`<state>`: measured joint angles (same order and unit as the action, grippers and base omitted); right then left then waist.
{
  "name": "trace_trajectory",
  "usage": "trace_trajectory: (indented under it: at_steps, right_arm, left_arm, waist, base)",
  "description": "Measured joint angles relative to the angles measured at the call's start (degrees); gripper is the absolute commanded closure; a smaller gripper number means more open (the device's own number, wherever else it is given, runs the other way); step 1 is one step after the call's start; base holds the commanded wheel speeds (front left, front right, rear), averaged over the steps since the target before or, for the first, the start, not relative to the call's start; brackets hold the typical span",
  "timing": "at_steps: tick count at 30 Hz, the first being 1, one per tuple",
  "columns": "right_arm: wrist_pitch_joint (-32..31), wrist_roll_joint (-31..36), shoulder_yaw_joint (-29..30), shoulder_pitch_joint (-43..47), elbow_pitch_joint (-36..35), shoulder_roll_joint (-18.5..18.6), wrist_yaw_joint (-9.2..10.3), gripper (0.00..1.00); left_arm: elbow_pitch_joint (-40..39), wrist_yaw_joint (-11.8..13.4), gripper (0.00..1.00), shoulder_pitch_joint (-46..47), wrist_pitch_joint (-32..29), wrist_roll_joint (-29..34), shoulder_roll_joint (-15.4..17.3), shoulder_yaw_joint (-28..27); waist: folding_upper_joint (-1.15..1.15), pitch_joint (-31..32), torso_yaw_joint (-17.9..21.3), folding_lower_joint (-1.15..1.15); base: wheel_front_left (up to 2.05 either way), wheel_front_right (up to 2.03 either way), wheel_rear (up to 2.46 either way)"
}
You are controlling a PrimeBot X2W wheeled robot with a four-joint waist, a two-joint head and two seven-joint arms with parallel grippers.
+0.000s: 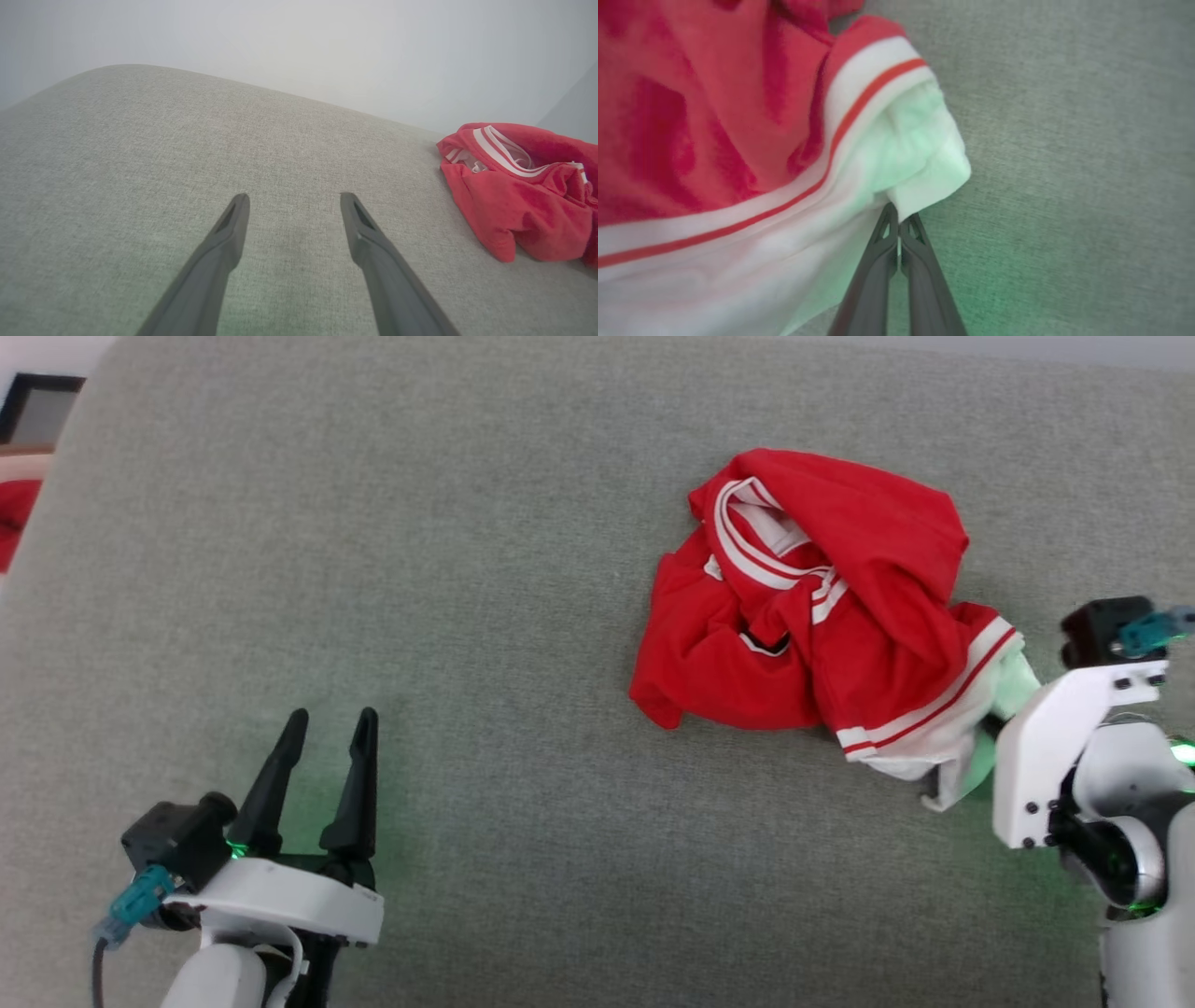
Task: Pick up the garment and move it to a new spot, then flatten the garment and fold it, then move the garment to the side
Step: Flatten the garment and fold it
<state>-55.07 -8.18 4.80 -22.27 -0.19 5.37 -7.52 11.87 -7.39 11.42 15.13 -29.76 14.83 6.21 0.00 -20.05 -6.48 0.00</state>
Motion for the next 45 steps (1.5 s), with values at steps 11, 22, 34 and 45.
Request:
trace_trajectory:
  at_steps: [11, 22, 34, 45]
  right_arm:
    - [3.85, 1.64, 9.60, -0.44, -3.61, 3.32, 0.01, 1.00]
    - [13.30, 5.32, 24.57, -4.00, -1.78, 2.82, 0.00, 1.00]
    - [24.13, 8.27, 27.98, -4.60, 9.69, 0.76, 0.00, 0.04]
    - [32.59, 3.18, 25.35, -1.22, 5.72, 0.30, 0.01, 0.00]
  left_arm:
    - [-1.46, -0.01, 0.00, -0.02, 0.01, -0.56, 1.90, 0.30]
    - [-2.02, -0.01, 0.00, 1.48, 0.00, -1.48, 3.31, 0.78]
    - [-0.96, -0.01, 0.00, 2.15, 0.00, -2.13, 4.26, 1.10]
    - [-2.21, -0.01, 0.00, 5.43, 0.00, -4.64, 11.57, 4.07]
  waist:
    - [0.00, -0.87, 2.24, 0.00]
    - [0.00, -3.81, 2.13, 0.00]
    - [0.00, -3.18, 1.64, 0.00]
    - [0.00, 0.35, 4.66, 0.00]
  base:
    - [0.00, 0.00, 0.00]
    - [0.00, 0.00, 0.00]
    - [0.00, 0.00, 0.00]
    - [0.00, 0.00, 0.00]
